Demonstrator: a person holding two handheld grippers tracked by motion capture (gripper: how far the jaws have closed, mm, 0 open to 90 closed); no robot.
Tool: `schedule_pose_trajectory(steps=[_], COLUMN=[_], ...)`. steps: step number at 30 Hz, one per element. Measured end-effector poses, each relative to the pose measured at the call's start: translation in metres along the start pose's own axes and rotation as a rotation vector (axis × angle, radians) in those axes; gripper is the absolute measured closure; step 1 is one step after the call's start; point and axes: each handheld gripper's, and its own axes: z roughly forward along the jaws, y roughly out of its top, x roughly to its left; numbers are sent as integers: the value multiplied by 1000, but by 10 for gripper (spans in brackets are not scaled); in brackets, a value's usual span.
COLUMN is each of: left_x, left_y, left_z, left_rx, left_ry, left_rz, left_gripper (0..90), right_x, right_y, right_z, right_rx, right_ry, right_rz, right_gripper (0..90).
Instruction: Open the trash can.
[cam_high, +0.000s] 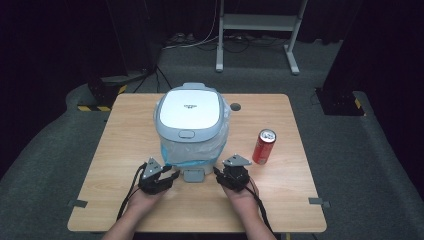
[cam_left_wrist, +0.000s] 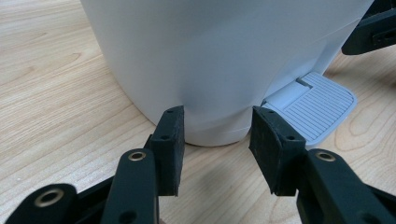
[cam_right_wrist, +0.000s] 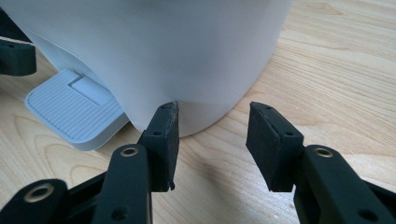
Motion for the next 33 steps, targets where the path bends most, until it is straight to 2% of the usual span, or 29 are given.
schedule_pose_trajectory(steps=[3,4,6,8,9,11,13,15,17,19,20,21,22,26,27,29,33], left_x=[0,0,0,-3,-3,-4,-4,-6,-9,-10,-14,-14,-21,-29,-31,-33,-35], left_y=[0,0,-1,-1,-2,-4,-5,-4,-2,0,2,2,2,1,1,-1,-5], left_z=[0,-2,-3,-5,-9,-10,-15,-20,-23,-25,-26,-26,-26,-22,-19,-14,-4], left_rx=[5,26,29,20,42,32,52,48,26,29,13,13,-9,-22,-29,-21,0], left_ry=[0,-3,-5,-13,-17,-20,-27,-52,-66,-93,-129,-129,-152,-168,-168,-167,-161], left_rz=[-8,8,14,-1,25,35,80,72,57,42,6,6,28,52,40,65,55], left_gripper=[563,563,553,548,542,532,531,528,528,564,603,639,680,770,778,788,783], right_x=[0,0,1,1,1,0,-4,-11,-15,-18,-20,-20,-23,-26,-25,-25,-24], right_y=[0,-1,-1,-1,-2,-5,-10,-21,-28,-36,-42,-42,-46,-46,-45,-44,-43], right_z=[0,1,0,-2,-3,-8,-14,-21,-25,-30,-32,-32,-32,-28,-27,-25,-22], right_rx=[0,1,3,0,-1,-9,-25,-43,-44,-55,-68,-68,-63,-35,-24,-8,24], right_ry=[-7,-12,-15,-17,-19,-21,-28,-13,-16,-32,-47,-47,-58,-67,-68,-71,-84], right_rz=[-2,0,4,-6,-6,-12,-13,2,-11,-31,-33,-33,-11,8,14,15,9], right_gripper=[534,527,518,514,510,517,549,559,560,561,565,565,562,563,563,563,564])
